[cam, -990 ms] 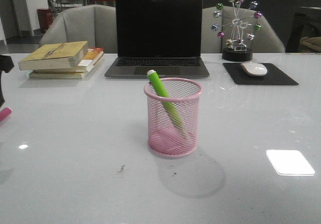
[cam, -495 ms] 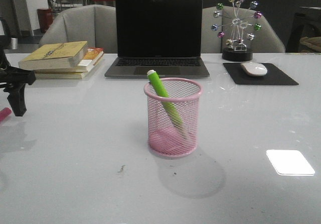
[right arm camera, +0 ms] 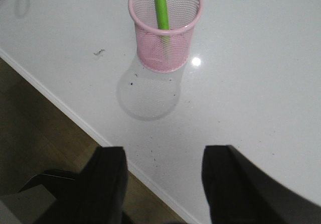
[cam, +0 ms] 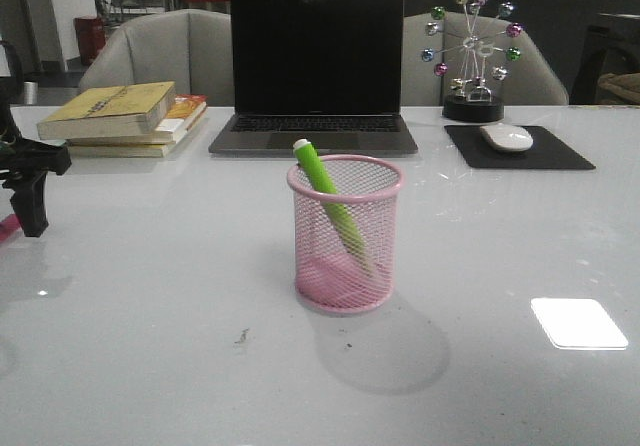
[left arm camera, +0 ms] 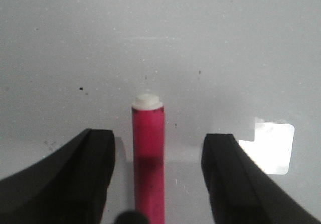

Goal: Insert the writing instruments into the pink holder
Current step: 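Lower the left gripper over the pink marker and close on it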

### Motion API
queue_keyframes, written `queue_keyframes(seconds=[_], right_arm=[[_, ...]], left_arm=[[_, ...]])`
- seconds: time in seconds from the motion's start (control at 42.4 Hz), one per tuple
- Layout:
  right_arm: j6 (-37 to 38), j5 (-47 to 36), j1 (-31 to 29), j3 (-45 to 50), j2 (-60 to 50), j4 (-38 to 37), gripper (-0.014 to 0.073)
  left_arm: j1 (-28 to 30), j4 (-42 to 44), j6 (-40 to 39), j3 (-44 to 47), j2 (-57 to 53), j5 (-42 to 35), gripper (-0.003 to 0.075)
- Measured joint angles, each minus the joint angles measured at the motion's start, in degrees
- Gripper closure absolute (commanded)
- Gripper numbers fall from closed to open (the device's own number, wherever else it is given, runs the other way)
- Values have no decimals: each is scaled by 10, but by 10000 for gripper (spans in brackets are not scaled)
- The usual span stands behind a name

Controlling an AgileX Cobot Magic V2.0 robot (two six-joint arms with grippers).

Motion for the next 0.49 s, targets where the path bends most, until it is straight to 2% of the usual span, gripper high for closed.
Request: queue_keyframes(seconds=[0.165,0.495], right_arm=[[0,0,0,0,0,0,138],[0,0,0,0,0,0,138]], left_arm=[[0,-2,0,-6,9,10,309],[0,2,0,-6,9,11,623]])
